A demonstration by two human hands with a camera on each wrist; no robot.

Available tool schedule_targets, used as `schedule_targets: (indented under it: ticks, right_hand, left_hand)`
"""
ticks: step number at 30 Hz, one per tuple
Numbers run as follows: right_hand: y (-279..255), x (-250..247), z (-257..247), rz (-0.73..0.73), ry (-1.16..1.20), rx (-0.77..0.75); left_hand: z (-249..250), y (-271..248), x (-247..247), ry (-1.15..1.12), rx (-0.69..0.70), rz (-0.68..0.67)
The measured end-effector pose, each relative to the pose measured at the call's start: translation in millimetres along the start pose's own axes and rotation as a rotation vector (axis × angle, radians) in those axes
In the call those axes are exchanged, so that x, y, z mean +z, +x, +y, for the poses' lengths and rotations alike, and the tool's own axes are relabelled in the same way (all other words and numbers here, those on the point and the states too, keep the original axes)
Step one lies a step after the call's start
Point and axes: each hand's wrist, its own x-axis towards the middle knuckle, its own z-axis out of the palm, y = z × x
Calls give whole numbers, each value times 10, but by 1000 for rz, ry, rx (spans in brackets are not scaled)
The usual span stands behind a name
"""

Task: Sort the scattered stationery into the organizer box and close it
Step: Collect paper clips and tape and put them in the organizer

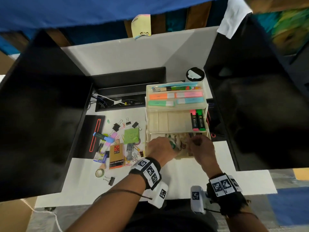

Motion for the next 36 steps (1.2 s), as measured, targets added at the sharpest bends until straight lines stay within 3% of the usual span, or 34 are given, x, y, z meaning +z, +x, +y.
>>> schedule_targets:
  ticks: [11,16,20,28,36]
  right_hand:
    - [-12,-258,16,-65,136,38]
    - [-14,-221,39,-56,147,-54]
    - [21,-24,12,-18,177,-12]
    - [53,304,-46,122,-174,-313]
    - [97,436,76,111,-571,-319]
  left_hand:
    - [-61,217,168,105,-76,-68]
    - [-210,238,157,39,-19,-39]
    - [-284,322,210,-54,-5,-52]
    - [-342,418,255,-110,-11,-74]
    - [-379,445,276,-137,6,-81]
